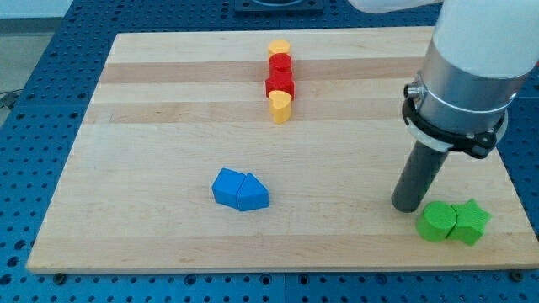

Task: Separate the red star and heart from each other

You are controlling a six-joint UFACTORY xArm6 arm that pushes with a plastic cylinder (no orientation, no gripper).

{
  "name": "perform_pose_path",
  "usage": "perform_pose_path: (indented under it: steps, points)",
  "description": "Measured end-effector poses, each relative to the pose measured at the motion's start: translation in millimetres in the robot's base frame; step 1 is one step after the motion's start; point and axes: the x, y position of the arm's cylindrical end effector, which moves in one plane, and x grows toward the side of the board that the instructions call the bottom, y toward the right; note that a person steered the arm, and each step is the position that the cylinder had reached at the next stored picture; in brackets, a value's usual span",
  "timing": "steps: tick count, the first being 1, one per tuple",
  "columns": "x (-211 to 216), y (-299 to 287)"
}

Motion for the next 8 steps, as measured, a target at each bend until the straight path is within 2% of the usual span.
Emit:
perform_pose_path:
  steps: [1, 3, 5, 7, 8]
  points:
    - [-0.3, -7.6]
    - [-3.5, -63.9]
    - [-10.2, -66.9]
    - [-83.5, -143.9]
    - [-90.3, -186.6]
